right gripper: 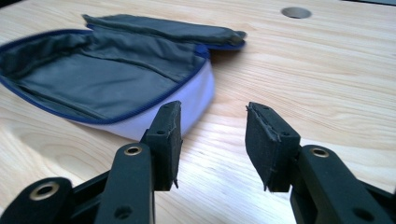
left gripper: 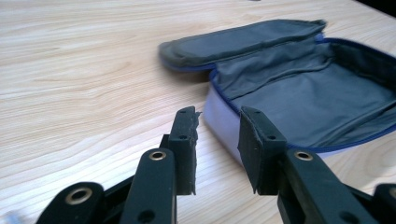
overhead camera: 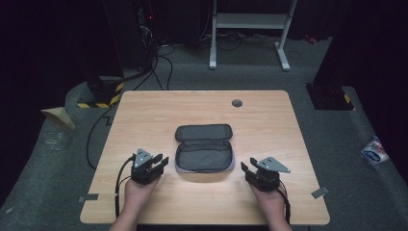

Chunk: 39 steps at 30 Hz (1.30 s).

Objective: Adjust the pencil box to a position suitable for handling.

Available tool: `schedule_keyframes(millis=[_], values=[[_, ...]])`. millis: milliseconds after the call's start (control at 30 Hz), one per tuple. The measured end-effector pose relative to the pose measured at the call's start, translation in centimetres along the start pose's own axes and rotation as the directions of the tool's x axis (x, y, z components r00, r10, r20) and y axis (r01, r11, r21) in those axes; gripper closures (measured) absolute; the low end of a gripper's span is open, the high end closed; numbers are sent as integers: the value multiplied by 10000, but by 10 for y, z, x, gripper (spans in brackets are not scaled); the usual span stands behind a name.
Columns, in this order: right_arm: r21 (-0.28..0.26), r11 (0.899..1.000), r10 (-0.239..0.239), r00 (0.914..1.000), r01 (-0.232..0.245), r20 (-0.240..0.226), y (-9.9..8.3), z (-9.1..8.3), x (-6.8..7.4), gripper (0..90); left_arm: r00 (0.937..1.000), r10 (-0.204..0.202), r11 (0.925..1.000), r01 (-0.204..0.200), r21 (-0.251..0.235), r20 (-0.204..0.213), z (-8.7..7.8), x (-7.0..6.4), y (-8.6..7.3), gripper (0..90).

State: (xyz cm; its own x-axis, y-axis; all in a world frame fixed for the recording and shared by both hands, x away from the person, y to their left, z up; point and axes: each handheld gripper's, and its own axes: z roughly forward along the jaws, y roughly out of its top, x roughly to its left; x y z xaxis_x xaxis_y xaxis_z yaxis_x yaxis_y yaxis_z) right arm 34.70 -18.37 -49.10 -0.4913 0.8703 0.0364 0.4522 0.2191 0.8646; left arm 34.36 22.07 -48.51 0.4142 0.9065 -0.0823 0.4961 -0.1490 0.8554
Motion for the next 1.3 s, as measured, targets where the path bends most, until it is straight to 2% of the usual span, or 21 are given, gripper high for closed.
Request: schedule_keyframes(millis=[300,433,600,700,767,833,900,967,1067,1200,1300], values=[[509,9986,-159,9992,140,366,-14,-8,-18,508,9972,74,9992,-45,394,-739,-12,21,-9,656],[803,9968,-61,9988,22,485,-19,-10,-28,481,9941,-85,9983,147,571,-1081,-18,31,-17,668],[1141,9934,-193,9975,115,674,-27,-16,-41,471,9822,-110,9960,273,847,-1874,-33,47,-29,750],[1197,9926,96,9974,-182,715,-30,-16,-45,471,9720,-257,9946,484,917,-2335,-44,57,-36,761],[1256,9919,110,9972,-203,739,-31,-15,-46,471,9637,-276,9937,552,970,-2655,-50,61,-41,769],[1331,9910,41,9975,-136,710,-32,-13,-45,471,9603,-370,9913,703,1116,-2766,-54,65,-46,778],[1416,9899,-116,9977,21,669,-33,-12,-44,471,9585,-348,9881,754,1338,-2829,-54,67,-51,783],[1538,9881,-10,9980,-88,632,-34,-11,-44,471,9589,-249,9847,723,1585,-2827,-52,68,-55,784],[1691,9853,142,9984,-233,550,-36,-9,-46,471,9636,-241,9807,745,1809,-2663,-45,69,-57,785],[1768,9837,222,9980,-324,598,-37,-8,-46,469,9652,83,9799,442,1944,-2613,-37,65,-55,784],[1823,9827,214,9980,-320,602,-37,-6,-46,469,9644,81,9789,464,1990,-2645,-29,67,-54,784]])
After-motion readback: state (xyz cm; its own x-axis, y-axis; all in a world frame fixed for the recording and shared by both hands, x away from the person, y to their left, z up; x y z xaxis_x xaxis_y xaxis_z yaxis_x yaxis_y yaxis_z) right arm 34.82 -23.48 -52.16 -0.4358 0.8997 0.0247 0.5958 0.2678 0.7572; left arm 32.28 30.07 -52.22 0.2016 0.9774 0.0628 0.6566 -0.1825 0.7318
